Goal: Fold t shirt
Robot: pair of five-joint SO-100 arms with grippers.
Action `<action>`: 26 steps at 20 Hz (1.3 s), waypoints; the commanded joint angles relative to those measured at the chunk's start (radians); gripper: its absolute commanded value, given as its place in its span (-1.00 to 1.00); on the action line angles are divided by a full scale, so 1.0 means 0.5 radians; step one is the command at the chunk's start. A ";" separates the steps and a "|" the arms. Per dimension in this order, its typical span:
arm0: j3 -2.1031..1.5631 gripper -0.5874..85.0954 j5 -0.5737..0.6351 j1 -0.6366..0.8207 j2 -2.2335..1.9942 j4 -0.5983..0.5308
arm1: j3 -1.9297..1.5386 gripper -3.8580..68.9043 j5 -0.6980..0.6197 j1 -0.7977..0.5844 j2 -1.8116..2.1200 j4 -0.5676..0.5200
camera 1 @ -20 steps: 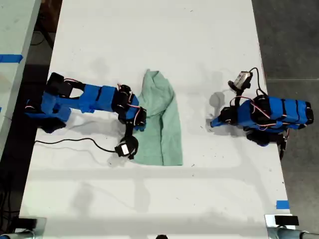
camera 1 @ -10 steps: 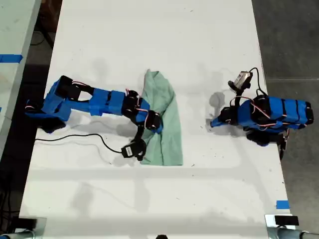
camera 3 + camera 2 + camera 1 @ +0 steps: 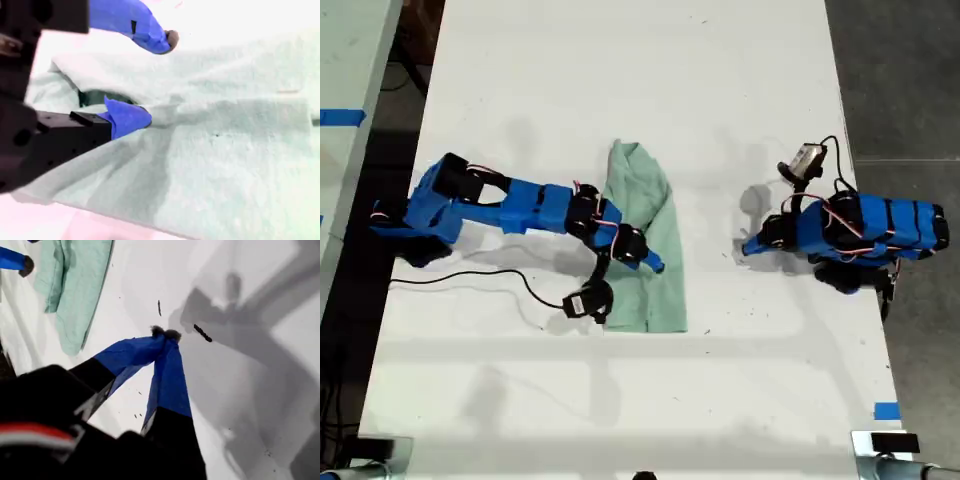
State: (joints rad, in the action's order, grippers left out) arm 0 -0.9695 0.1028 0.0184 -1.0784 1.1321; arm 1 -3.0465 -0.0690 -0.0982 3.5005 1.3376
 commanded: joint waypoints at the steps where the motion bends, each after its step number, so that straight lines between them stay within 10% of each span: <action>1: -0.003 -0.99 0.031 -0.018 -0.512 0.156 | -0.064 -0.98 0.000 0.012 0.021 0.034; 5: -0.423 -0.99 -0.037 -0.043 -1.200 0.322 | -0.064 -0.98 0.000 0.012 0.021 0.034; 11: -2.786 -0.99 -0.156 0.012 -2.939 -0.785 | -0.067 -0.98 0.000 0.003 0.021 0.034; 16: -4.136 -0.99 -0.141 0.255 -3.688 -1.157 | -0.071 -0.98 0.009 0.003 0.021 0.034; 20: -4.507 -0.99 -0.077 0.295 -5.062 -0.436 | -0.071 -0.98 0.012 0.006 0.021 0.034; 26: -4.519 -0.99 -0.123 0.285 -5.044 -0.445 | -0.071 -0.98 0.015 0.009 0.021 0.034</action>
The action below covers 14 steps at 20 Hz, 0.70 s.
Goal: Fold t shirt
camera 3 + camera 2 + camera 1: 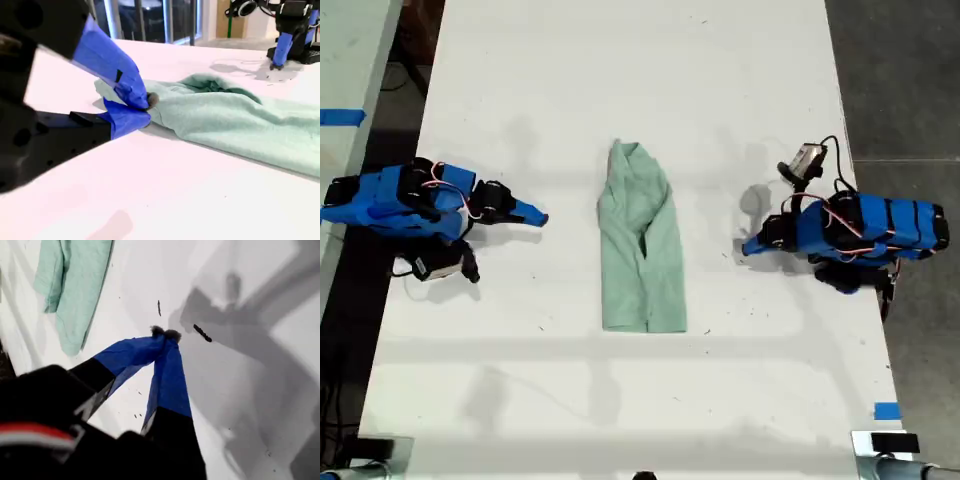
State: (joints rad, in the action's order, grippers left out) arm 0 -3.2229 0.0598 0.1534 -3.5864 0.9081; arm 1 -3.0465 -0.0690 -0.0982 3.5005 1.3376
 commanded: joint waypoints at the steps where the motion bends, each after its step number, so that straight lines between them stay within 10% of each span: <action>1: -0.012 -0.99 -0.037 0.015 -0.028 0.003 | -0.071 -0.98 0.015 0.009 0.021 0.034; 14: -0.012 -0.99 -0.055 -0.012 -0.028 0.009 | -0.071 -0.98 0.040 0.015 0.021 0.037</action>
